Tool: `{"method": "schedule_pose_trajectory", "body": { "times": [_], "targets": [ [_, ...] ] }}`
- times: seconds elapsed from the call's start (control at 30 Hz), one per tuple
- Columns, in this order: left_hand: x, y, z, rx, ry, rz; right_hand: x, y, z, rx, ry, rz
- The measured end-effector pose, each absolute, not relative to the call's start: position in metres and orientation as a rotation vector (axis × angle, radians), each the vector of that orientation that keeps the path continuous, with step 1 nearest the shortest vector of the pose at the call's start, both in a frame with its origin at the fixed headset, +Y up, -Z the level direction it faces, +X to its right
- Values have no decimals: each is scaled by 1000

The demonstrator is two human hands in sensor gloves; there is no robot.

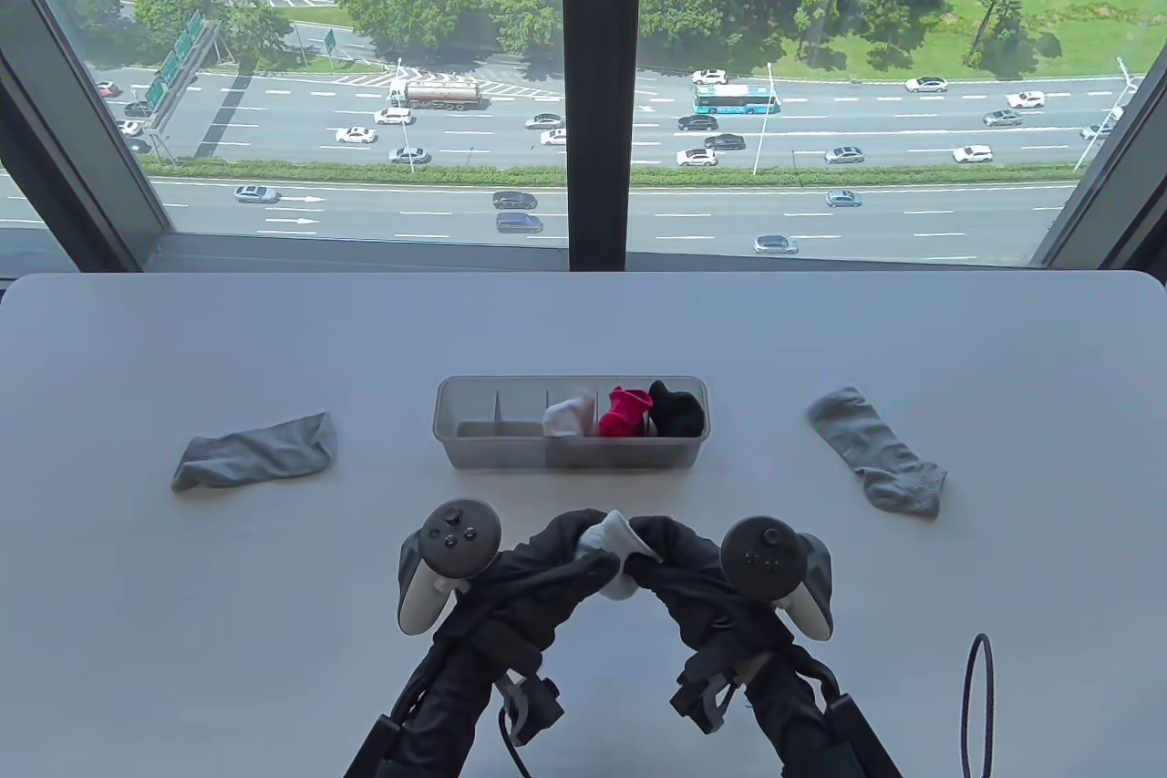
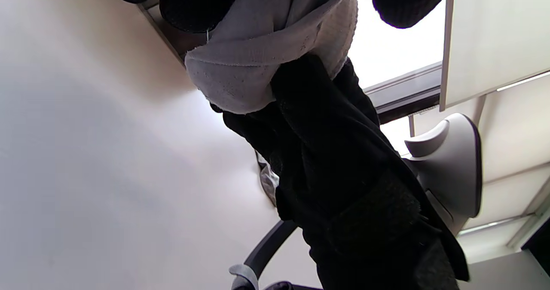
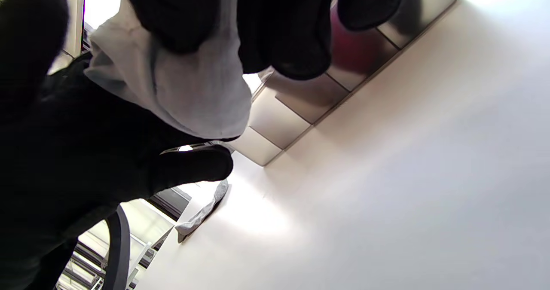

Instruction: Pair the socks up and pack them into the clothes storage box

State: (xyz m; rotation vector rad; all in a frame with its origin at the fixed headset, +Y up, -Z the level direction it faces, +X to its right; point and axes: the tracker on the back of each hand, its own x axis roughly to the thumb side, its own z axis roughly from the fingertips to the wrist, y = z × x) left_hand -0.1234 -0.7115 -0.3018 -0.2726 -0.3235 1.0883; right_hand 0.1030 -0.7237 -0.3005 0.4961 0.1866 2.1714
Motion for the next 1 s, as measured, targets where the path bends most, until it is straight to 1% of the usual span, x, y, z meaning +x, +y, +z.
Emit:
{"method": "schedule_pose_trajectory", "body": {
  "times": [0.03, 0.1, 0.17, 0.23, 0.3, 0.37, 0.47, 0.5, 0.53, 0.57, 0.6, 0.67, 0.7, 0.77, 0.87, 0.93, 0.97, 1.0],
  "targets": [
    [-123, -710, -303, -220, -314, 1064, 99, -723, -299, 520, 206, 2169],
    [-120, -706, -303, -232, -389, 1029, 97, -726, -299, 515, 192, 2228],
    [-118, -705, -301, -178, -404, 1048, 102, -729, -301, 459, 200, 2171],
    [-118, -706, -302, -208, -418, 1044, 106, -731, -301, 431, 210, 2108],
    [-119, -708, -302, -245, -393, 1028, 108, -731, -301, 456, 204, 2148],
    [-120, -709, -302, -206, -350, 1005, 105, -732, -300, 479, 224, 2152],
    [-124, -710, -299, -104, -273, 1041, 101, -734, -300, 446, 241, 2084],
    [-126, -712, -299, -87, -275, 1063, 102, -734, -300, 425, 243, 2053],
    [-126, -715, -301, -159, -293, 1093, 106, -734, -301, 393, 227, 2037],
    [-126, -718, -302, -262, -292, 1110, 110, -734, -302, 380, 213, 2016],
    [-125, -719, -302, -294, -301, 1123, 112, -735, -302, 363, 209, 1991],
    [-123, -719, -302, -228, -290, 1132, 114, -738, -302, 359, 230, 1971],
    [-122, -717, -301, -181, -270, 1106, 111, -741, -303, 380, 278, 1975],
    [-121, -717, -300, -144, -268, 1145, 106, -745, -303, 429, 371, 2001],
    [-124, -714, -301, -208, -327, 1093, 104, -741, -300, 372, 221, 2119],
    [-123, -710, -303, -276, -403, 1103, 107, -738, -301, 408, 223, 2138],
    [-121, -710, -303, -313, -440, 1100, 110, -737, -302, 390, 200, 2159],
    [-118, -709, -303, -376, -467, 1061, 114, -737, -305, 429, 237, 2180]
  ]
}}
